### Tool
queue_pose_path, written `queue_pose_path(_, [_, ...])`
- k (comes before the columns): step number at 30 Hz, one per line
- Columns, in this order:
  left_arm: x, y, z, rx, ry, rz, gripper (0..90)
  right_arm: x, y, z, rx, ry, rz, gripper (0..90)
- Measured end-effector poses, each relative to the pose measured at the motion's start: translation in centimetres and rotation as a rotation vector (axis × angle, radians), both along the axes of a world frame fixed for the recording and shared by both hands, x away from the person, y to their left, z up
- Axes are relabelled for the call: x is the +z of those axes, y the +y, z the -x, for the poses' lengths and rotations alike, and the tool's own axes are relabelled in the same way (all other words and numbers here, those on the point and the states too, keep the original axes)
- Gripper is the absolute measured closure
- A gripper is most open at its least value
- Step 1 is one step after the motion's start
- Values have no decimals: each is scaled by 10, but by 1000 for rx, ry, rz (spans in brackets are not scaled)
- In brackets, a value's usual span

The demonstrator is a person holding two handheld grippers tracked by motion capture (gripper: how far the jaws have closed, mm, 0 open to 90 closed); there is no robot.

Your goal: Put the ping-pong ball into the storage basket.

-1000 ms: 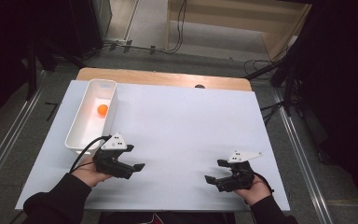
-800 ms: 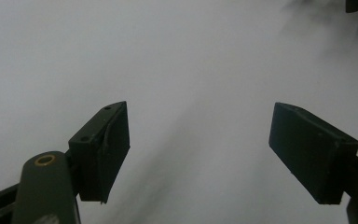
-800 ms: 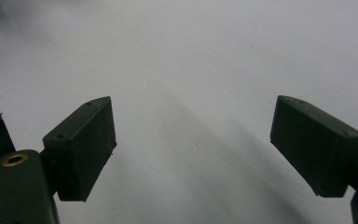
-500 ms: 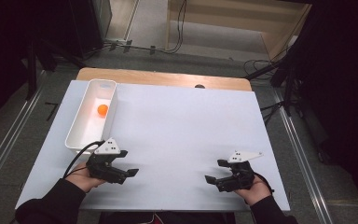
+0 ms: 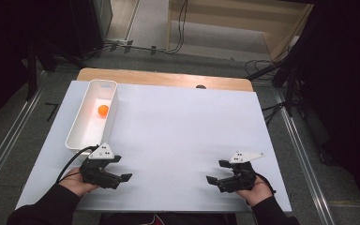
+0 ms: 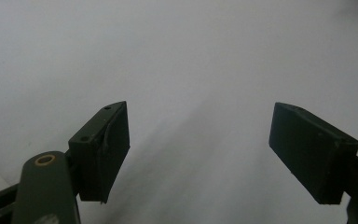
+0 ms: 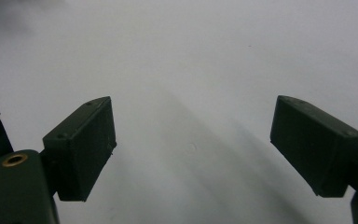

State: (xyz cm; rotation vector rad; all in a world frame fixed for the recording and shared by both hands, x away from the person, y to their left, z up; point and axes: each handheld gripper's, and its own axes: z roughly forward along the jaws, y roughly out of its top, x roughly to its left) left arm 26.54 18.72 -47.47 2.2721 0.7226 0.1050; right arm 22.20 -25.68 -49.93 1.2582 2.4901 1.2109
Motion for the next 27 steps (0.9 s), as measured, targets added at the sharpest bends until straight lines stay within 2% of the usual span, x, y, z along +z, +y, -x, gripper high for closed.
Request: queue_pose_path(27, [-3,-1,-1,-10,5,-2,205,-1,-1,-2,-6,-1,-3,129])
